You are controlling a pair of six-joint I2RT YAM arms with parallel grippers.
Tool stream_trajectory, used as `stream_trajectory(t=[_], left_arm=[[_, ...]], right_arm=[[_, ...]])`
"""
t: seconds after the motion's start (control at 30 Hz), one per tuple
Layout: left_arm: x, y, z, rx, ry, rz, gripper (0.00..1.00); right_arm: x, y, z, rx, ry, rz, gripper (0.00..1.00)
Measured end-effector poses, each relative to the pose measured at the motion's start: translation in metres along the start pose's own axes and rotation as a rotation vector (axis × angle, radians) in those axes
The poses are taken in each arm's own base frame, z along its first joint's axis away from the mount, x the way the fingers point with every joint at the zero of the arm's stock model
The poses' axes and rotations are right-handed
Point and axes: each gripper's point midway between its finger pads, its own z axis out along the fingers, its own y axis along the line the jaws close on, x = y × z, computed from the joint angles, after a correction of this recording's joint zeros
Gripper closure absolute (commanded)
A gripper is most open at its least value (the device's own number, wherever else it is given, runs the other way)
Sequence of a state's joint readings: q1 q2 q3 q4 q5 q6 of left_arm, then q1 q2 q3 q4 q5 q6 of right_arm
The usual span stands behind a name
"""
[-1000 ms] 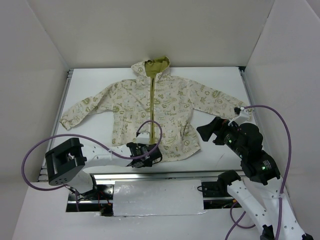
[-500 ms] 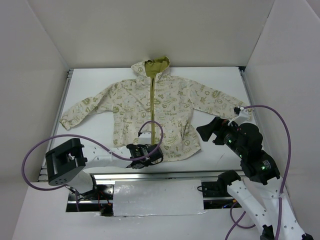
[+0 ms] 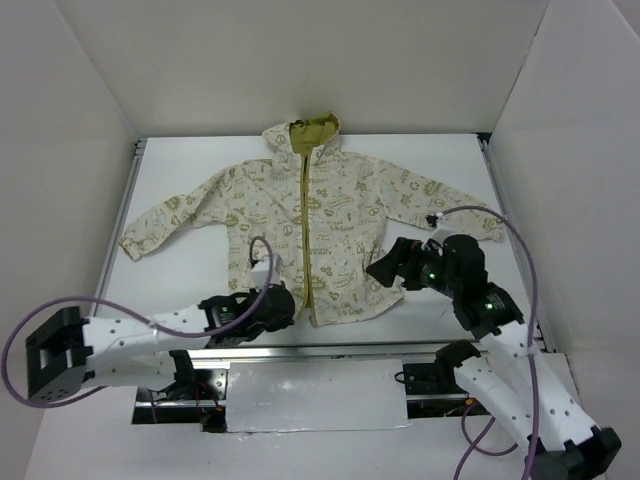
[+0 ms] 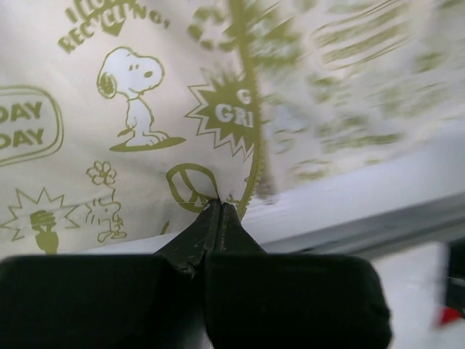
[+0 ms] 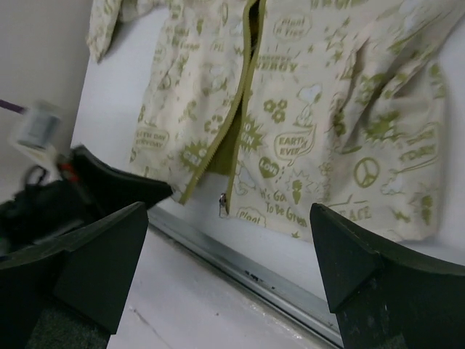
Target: Zip up the jacket
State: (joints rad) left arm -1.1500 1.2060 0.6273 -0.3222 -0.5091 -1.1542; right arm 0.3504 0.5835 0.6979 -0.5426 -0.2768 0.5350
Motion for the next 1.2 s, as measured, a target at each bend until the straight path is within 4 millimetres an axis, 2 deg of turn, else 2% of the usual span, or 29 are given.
stream_trajectory(t=[0.1, 0.2, 0.33, 0.4, 0.47, 0.63, 0.77, 0.83, 0.87, 0.93, 0.97, 1.0, 1.1, 1.13, 1.2], left_arm=[[-0.027, -0.022, -0.021, 0.153, -0.088, -0.094, 1.00], [-0.044, -0.032, -0.033, 0.245, -0.144, -0.158, 1.00], [-0.046, -0.033, -0.035, 0.309, -0.168, -0.182, 1.00], [-0.042, -0.032, -0.035, 0.340, -0.167, -0.189, 1.00], [-0.039, -0.029, -0.035, 0.367, -0.168, -0.200, 1.00], [-0.040, -0.030, -0.037, 0.406, -0.174, -0.220, 1.00], [-0.044, -0.035, -0.041, 0.435, -0.179, -0.231, 1.00], [-0.044, -0.036, -0.041, 0.442, -0.177, -0.233, 1.00], [-0.044, -0.037, -0.041, 0.446, -0.176, -0.234, 1.00], [-0.042, -0.035, -0.040, 0.442, -0.173, -0.229, 1.00], [-0.040, -0.034, -0.038, 0.442, -0.167, -0.229, 1.00], [-0.038, -0.033, -0.038, 0.442, -0.162, -0.227, 1.00], [-0.038, -0.033, -0.038, 0.450, -0.161, -0.228, 1.00], [-0.038, -0.033, -0.038, 0.452, -0.162, -0.228, 0.86], [-0.037, -0.033, -0.039, 0.454, -0.161, -0.223, 0.68]], right_arm=[[0.033, -0.003, 0.027, -0.049, 0.117, 0.031, 0.02], [0.074, -0.004, 0.050, -0.101, 0.244, 0.078, 0.05], [0.114, 0.005, 0.071, -0.209, 0.339, 0.157, 0.07], [0.126, 0.013, 0.078, -0.257, 0.373, 0.194, 0.08], [0.132, 0.028, 0.085, -0.311, 0.395, 0.208, 0.10], [0.141, 0.070, 0.098, -0.436, 0.435, 0.229, 0.27], [0.147, 0.087, 0.109, -0.485, 0.458, 0.275, 0.37], [0.150, 0.090, 0.113, -0.498, 0.466, 0.294, 0.51], [0.152, 0.091, 0.114, -0.501, 0.470, 0.307, 0.66], [0.151, 0.095, 0.115, -0.520, 0.472, 0.317, 0.83], [0.150, 0.097, 0.115, -0.527, 0.470, 0.321, 0.86], [0.148, 0.100, 0.115, -0.536, 0.467, 0.321, 0.95], [0.145, 0.103, 0.116, -0.545, 0.460, 0.310, 0.96], [0.145, 0.103, 0.117, -0.545, 0.459, 0.303, 0.96], [0.145, 0.104, 0.117, -0.549, 0.458, 0.284, 0.97]])
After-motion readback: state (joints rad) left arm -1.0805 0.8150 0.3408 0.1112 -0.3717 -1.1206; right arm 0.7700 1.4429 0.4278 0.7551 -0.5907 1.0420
